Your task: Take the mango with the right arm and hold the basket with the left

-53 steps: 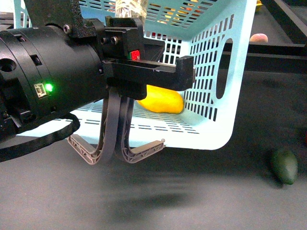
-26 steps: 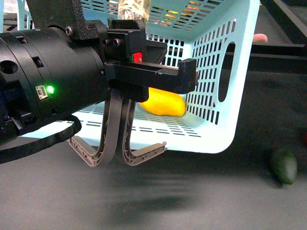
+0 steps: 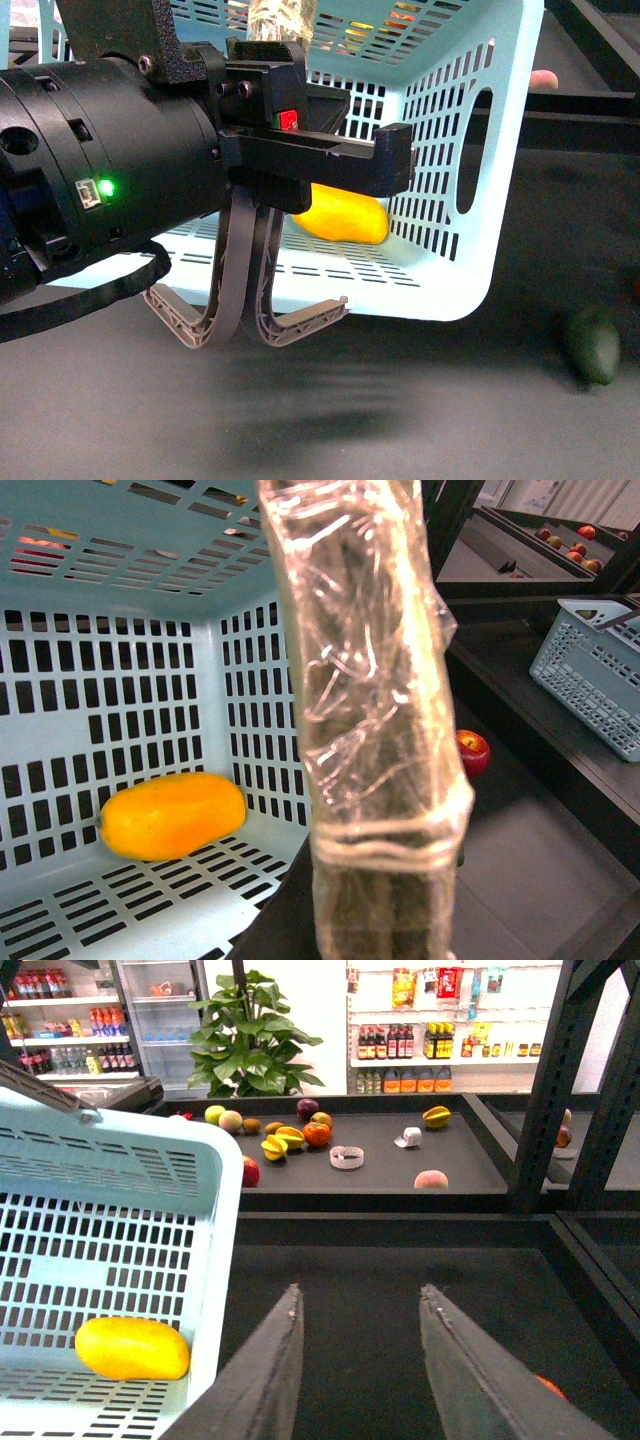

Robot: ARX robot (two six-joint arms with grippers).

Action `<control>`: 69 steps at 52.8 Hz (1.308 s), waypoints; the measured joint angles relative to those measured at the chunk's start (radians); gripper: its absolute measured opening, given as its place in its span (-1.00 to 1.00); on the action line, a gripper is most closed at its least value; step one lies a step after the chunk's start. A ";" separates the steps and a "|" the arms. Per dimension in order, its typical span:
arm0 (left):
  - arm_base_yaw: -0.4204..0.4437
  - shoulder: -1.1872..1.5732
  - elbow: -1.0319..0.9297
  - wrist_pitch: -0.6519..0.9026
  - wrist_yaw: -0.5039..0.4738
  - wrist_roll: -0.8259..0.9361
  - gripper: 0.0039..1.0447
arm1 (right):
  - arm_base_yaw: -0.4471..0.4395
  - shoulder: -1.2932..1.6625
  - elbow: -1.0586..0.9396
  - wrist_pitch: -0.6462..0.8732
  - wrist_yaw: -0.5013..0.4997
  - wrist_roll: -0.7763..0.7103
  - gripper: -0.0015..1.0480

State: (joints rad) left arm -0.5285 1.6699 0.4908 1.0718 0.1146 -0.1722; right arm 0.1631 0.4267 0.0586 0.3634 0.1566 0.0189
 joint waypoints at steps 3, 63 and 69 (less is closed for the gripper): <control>0.000 0.000 0.000 0.000 0.000 0.000 -0.86 | -0.016 -0.021 -0.008 -0.016 -0.015 -0.005 -0.48; 0.000 0.000 0.000 0.000 -0.001 0.001 -0.86 | -0.161 -0.421 -0.053 -0.362 -0.157 -0.017 -0.96; 0.000 0.000 0.000 0.000 -0.001 -0.002 -0.86 | -0.161 -0.422 -0.053 -0.362 -0.157 -0.017 -0.96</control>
State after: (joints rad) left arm -0.5285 1.6699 0.4904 1.0718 0.1135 -0.1738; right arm 0.0021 0.0051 0.0051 0.0017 -0.0006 0.0021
